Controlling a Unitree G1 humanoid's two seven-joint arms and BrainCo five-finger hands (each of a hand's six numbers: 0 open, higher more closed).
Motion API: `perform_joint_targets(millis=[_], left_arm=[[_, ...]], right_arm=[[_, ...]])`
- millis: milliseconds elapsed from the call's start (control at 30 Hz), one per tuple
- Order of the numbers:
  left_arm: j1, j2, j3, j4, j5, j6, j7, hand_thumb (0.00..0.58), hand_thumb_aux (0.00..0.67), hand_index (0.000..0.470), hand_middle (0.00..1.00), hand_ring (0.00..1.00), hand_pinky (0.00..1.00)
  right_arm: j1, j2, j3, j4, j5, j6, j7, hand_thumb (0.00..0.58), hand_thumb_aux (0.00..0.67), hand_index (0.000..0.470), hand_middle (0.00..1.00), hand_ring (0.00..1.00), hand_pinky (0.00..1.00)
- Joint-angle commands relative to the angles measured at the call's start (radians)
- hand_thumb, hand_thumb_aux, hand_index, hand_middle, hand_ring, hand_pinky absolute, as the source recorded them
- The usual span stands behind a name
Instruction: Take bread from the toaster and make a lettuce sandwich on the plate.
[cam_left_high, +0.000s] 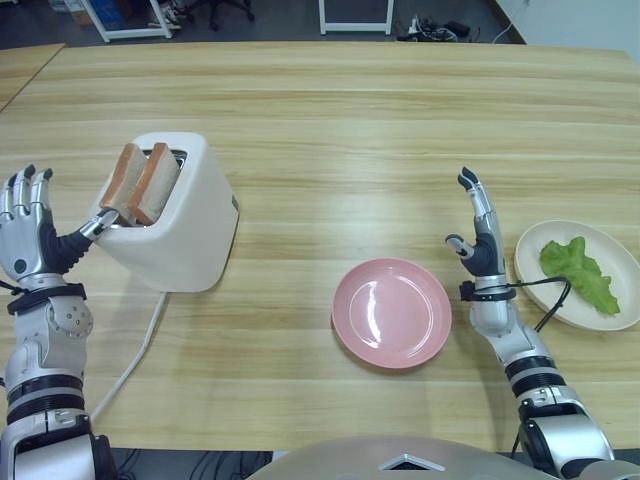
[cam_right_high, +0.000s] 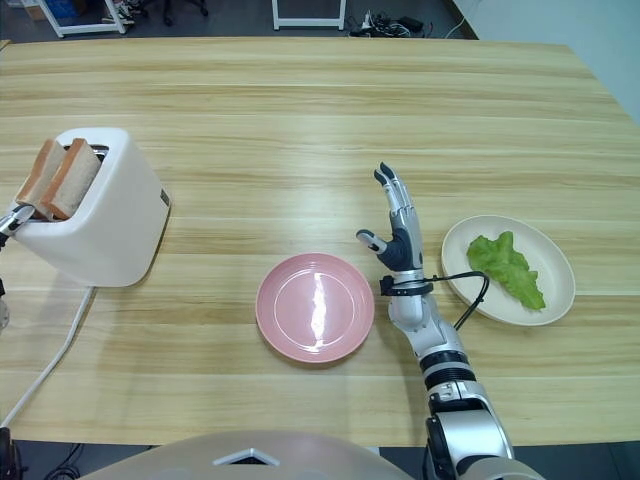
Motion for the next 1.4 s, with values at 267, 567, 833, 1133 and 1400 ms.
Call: perform_joint_targets(millis=[267,567,833,1133,1400], left_arm=[[0.022,0.027,-0.115,-0.123,-0.040,0.017,-0.078,0.343,0.242,0.170,0.00,0.00,0.00],[-0.003,0.014,-0.194,-0.132,-0.098,0.020,-0.178,0.580,0.670,0.470,1.00,1.00,1.00],[-0.074,-0.018,-0.173,-0.112,-0.180,0.008,-0.136,0.580,0.670,0.470,1.00,1.00,1.00],[-0.192,-0.144,0.114,-0.378,-0.318,-0.135,0.258,0.580,0.670,0.470,1.00,1.00,1.00],[-0.126,-0.319,-0.131,-0.738,-0.470,-0.334,0.018,0.580,0.670,0.470,1.00,1.00,1.00]], right_arm=[[0.008,-0.023,0.017,0.000,-0.007,0.022,-0.020,0.000,0.000,0.000,0.00,0.00,0.00],[0.015,-0.033,0.024,-0.002,0.000,0.024,-0.028,0.000,0.000,0.000,0.00,0.00,0.00],[0.006,-0.028,0.024,0.023,0.005,0.024,-0.045,0.000,0.000,0.000,0.00,0.00,0.00],[-0.011,-0.004,0.025,0.055,0.009,0.019,-0.095,0.000,0.000,0.000,0.00,0.00,0.00],[0.009,-0.038,-0.016,0.009,0.022,0.024,-0.116,0.000,0.000,0.000,0.00,0.00,0.00]])
